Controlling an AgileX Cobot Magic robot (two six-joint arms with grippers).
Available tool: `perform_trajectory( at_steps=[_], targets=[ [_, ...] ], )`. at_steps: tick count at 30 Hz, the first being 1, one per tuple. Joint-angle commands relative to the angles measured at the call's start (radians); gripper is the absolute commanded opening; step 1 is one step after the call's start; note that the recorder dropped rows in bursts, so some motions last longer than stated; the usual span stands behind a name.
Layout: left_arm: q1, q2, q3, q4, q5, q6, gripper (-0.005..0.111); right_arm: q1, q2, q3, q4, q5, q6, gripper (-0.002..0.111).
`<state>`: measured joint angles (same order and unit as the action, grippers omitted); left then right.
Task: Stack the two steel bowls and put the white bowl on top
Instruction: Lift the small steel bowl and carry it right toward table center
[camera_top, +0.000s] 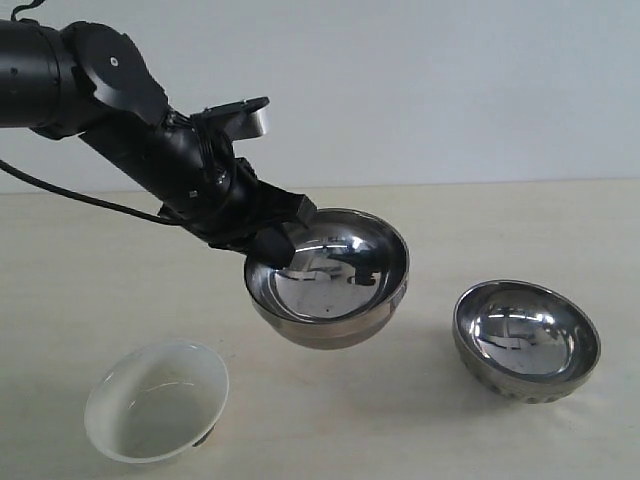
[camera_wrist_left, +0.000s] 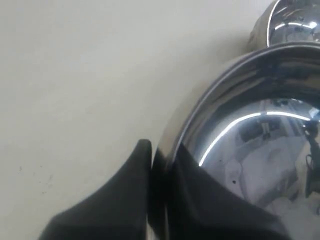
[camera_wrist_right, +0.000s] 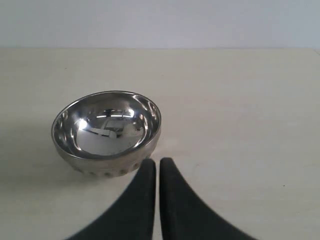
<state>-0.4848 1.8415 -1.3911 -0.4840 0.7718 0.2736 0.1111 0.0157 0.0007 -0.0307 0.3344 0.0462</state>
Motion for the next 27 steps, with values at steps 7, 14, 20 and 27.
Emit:
perform_trajectory(
  at_steps=[7, 14, 20, 27],
  targets=[
    [-0.002, 0.063, -0.001, -0.019, -0.075, -0.023, 0.004, -0.001, -0.004, -0.001, -0.007, -0.004, -0.001, 0.000],
    [0.015, 0.108, -0.004, -0.021, -0.124, -0.079, 0.004, -0.001, -0.004, -0.001, -0.007, -0.004, -0.001, 0.000],
    [0.042, 0.134, -0.005, -0.021, -0.126, -0.074, 0.004, -0.001, -0.004, -0.001, -0.007, -0.004, -0.001, 0.000],
    [0.044, 0.163, -0.005, -0.025, -0.136, -0.056, 0.004, -0.001, -0.004, -0.001, -0.007, -0.004, -0.001, 0.000]
  ],
)
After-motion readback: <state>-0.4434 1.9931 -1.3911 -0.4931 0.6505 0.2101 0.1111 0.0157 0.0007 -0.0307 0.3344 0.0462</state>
